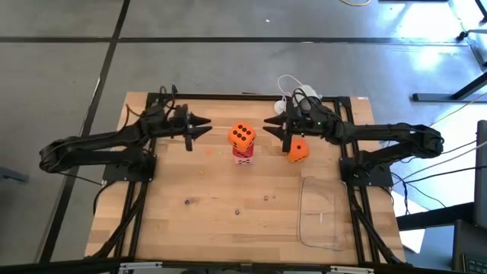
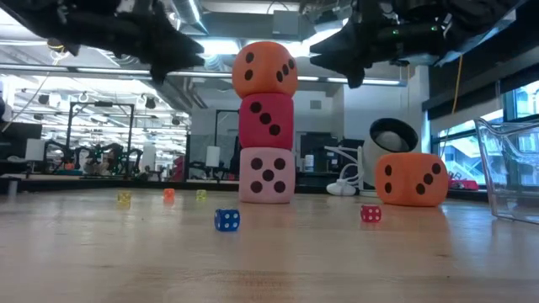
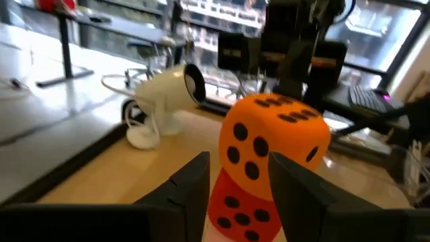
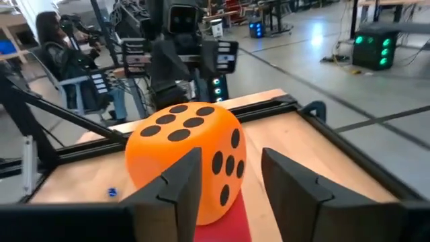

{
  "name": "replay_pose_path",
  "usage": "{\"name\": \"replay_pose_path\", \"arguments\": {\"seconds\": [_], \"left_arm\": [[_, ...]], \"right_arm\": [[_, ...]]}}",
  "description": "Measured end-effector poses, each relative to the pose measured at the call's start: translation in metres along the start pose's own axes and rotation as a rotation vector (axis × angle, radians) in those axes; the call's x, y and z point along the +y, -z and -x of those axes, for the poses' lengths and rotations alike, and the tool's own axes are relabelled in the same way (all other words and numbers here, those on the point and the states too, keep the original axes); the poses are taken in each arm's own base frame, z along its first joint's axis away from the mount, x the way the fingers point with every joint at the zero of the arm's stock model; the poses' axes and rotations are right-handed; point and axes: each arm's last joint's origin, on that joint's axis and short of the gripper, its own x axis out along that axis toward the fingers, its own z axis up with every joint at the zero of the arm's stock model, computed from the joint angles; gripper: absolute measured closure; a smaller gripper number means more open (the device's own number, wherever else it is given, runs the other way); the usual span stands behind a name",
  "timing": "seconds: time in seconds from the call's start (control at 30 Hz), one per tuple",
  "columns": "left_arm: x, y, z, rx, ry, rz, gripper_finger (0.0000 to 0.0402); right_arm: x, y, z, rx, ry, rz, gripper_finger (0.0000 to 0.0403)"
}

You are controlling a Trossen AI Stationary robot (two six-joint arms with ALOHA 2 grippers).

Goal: Pick & Place Dice
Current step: Put the left large orange die into the transparent container

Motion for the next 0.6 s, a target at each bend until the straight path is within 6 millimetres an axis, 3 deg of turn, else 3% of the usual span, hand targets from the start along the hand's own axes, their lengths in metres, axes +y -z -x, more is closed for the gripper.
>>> {"name": "replay_pose_path", "arguments": {"seconds": [0.27,0.6], "left_arm": [[0.011,0.013,-0.020,0.097,0.055,0.028,0.0202],[0.014,0.017,-0.025,0.112,0.051,0.055,0.0200]], "right_arm": [[-0.001,0.006,0.000,0.067,0.001,-0.016,0.0201],[0.003,0.007,0.000,0.086,-0.073,-0.071,0.0195]]}}
